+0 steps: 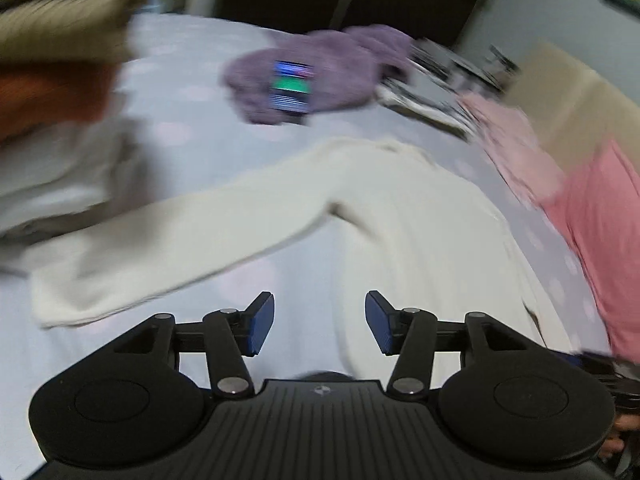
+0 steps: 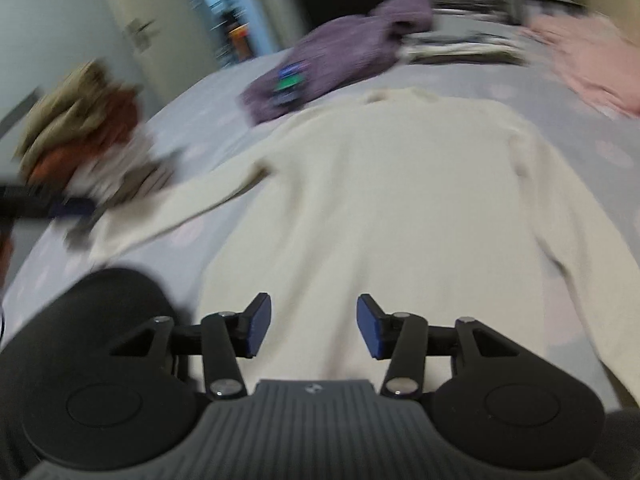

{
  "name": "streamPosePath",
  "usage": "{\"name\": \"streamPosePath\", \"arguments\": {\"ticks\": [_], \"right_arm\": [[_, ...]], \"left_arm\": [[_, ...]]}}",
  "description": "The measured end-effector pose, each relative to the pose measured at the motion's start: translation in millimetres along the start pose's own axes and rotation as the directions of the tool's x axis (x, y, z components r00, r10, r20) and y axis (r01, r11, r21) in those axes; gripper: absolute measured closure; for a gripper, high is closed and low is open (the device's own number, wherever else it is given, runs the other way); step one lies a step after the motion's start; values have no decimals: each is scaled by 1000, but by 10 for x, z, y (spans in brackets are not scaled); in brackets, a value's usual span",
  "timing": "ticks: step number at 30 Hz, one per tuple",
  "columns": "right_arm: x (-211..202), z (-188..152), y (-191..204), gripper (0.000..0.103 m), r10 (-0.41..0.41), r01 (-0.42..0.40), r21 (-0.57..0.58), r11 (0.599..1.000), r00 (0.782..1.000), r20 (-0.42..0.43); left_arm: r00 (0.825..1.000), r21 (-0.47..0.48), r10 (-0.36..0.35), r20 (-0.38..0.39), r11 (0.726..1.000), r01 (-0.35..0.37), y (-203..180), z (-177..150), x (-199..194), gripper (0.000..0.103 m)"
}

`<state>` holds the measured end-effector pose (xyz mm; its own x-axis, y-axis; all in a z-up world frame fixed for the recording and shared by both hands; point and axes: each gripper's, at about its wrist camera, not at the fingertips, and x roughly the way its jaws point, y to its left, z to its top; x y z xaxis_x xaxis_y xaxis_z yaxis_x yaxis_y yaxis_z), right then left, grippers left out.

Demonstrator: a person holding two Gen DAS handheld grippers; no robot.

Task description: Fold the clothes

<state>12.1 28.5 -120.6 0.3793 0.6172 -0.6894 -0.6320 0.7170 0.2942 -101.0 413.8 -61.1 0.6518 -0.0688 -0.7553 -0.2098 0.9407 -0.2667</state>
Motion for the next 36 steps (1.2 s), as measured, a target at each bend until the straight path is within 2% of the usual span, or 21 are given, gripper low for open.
{"name": "streamPosePath", "arguments": {"ticks": [2, 4, 7, 11, 14, 17, 19, 20, 21, 23, 24, 25, 26, 27, 29, 30, 31, 32, 33, 34, 36], "right_arm": [[152, -60, 255, 50, 54, -61, -128, 990, 997, -56], [301, -161, 539, 50, 79, -103, -287, 952, 992, -95], [468, -363, 923, 52, 85, -122, -504, 855, 992, -96], [617, -629, 1273, 53, 99, -130, -695, 707, 991, -85], [813, -828, 1425, 54, 18, -73, -810, 582, 997, -77], [1049, -916, 1446, 63, -87, -17, -856, 516, 994, -72], [1091, -868, 1425, 95, -116, 4, -854, 520, 991, -65], [1076, -819, 1405, 95, -115, 9, -842, 539, 991, -64], [1002, -727, 1369, 95, -89, -1, -806, 592, 994, -67], [762, -480, 1250, 96, 35, -82, -669, 739, 996, -84], [636, -382, 1188, 101, 148, -180, -598, 781, 984, -104], [520, -313, 1121, 103, 283, -307, -532, 789, 950, -130], [414, -272, 1065, 103, 404, -422, -469, 776, 903, -144], [368, -281, 1071, 103, 426, -438, -460, 772, 894, -137], [394, -368, 1152, 103, 312, -316, -528, 788, 945, -100], [469, -423, 1168, 98, 236, -246, -560, 791, 967, -92], [550, -478, 1177, 96, 165, -188, -590, 785, 982, -94], [625, -527, 1180, 96, 105, -145, -623, 768, 989, -100], [668, -581, 1196, 90, 60, -106, -666, 738, 994, -93], [687, -637, 1224, 75, 34, -84, -702, 707, 996, -86], [719, -710, 1260, 60, 24, -74, -745, 663, 997, -77]], "left_arm": [[1000, 26, 11, -16, 1000, -11, -217, -50, -25, 56], [1000, 38, 20, -13, 999, -20, -329, -100, -138, 56], [998, 67, 61, -4, 996, -60, -458, -135, -272, 55], [995, 11, 104, 10, 995, -104, -429, -162, -452, 55], [994, -8, 110, 2, 994, -110, -306, -223, -469, 55], [993, -22, 118, -11, 993, -118, -185, -280, -465, 55], [993, -29, 120, -23, 992, -120, -115, -304, -435, 55], [993, -36, 113, -21, 993, -114, -83, -310, -420, 55], [994, -42, 107, -16, 993, -108, -64, -324, -414, 55], [995, -55, 96, -4, 994, -96, -31, -353, -404, 55], [996, -61, 87, 0, 994, -87, -13, -373, -398, 55], [997, -66, 79, 0, 995, -79, 1, -391, -382, 55], [997, -69, 77, -3, 995, -77, 16, -402, -361, 55], [997, -72, 75, -8, 995, -76, 30, -413, -340, 55], [997, -78, 75, -15, 994, -76, 50, -417, -313, 55], [997, -81, 72, -18, 994, -73, 54, -417, -302, 55], [998, -76, 65, -22, 995, -67, 48, -413, -286, 55], [998, -70, 58, -26, 996, -60, 41, -408, -269, 55], [998, -66, 55, -30, 996, -57, 30, -409, -247, 55], [998, -62, 53, -33, 997, -55, 17, -410, -224, 55], [998, -55, 49, -40, 997, -51, -7, -413, -177, 55]]}}
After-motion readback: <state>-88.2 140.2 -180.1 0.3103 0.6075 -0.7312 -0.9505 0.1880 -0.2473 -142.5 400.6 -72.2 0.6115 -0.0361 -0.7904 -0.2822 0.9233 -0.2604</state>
